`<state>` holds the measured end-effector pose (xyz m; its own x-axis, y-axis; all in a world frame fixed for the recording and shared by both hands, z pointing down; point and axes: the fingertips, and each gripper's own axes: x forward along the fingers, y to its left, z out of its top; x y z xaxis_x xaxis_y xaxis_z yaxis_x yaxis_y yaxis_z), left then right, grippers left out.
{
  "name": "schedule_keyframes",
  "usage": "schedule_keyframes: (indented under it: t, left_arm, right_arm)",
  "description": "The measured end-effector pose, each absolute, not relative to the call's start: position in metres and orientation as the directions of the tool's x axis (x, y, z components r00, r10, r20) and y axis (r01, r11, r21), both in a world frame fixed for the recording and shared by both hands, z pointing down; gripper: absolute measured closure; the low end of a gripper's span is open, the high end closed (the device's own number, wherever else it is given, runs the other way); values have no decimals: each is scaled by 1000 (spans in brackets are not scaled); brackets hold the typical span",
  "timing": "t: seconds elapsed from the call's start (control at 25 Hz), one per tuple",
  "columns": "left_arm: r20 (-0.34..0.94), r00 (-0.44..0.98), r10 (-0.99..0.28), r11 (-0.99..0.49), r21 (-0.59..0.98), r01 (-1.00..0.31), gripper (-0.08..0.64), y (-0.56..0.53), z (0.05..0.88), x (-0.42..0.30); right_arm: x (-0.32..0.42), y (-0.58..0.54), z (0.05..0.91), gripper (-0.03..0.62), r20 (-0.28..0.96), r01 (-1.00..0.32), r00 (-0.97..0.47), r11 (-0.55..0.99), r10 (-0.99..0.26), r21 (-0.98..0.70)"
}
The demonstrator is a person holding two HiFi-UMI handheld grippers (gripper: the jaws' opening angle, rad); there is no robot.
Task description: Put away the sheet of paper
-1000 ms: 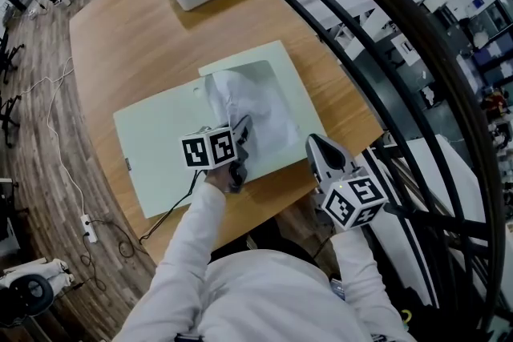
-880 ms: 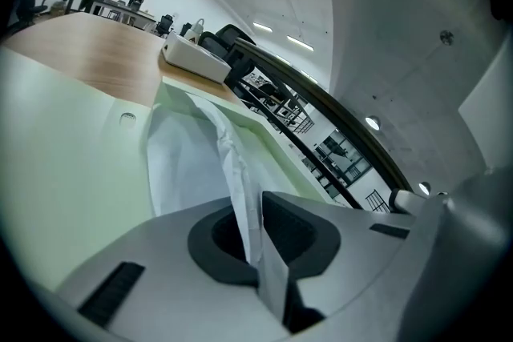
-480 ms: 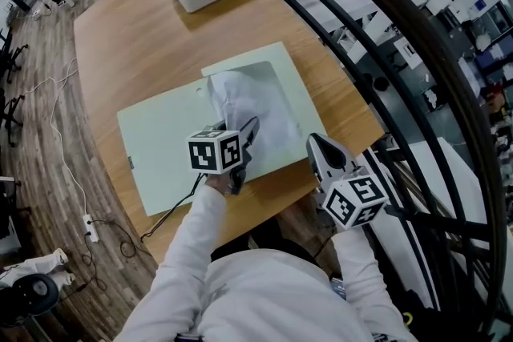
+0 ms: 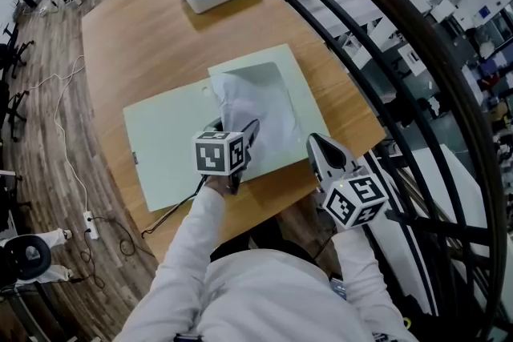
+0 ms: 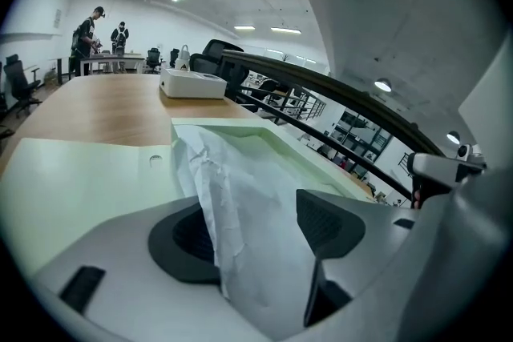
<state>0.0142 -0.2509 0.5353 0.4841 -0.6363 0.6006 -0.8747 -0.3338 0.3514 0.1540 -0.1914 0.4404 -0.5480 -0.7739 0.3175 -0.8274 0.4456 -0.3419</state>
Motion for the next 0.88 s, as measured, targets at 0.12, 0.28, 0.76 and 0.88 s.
schedule_keyframes:
  t: [0.12,0.28,0.76,0.88]
  left_arm:
    - [620,452,-641,-328,311,-892,258,-249,538,9]
    - [635,420,-648,-317,277,-907,236,-249,540,1]
    - [612,360,-704,-291,213,-933,209,-244,530,-24]
    - [584,374,-721,-300,224,-927,209,-241,520,-28]
  right_arm:
    - [154,-189,439,565,313,-826,-550,449,-775,-340]
    - [154,-190,437,565,309,-827,-549,449,-777,-338]
    - [150,-186,434,565,300,-823,-555,460,-776,-333]
    - [146,-185,432,565,295,-823,-555,463,-778,-329]
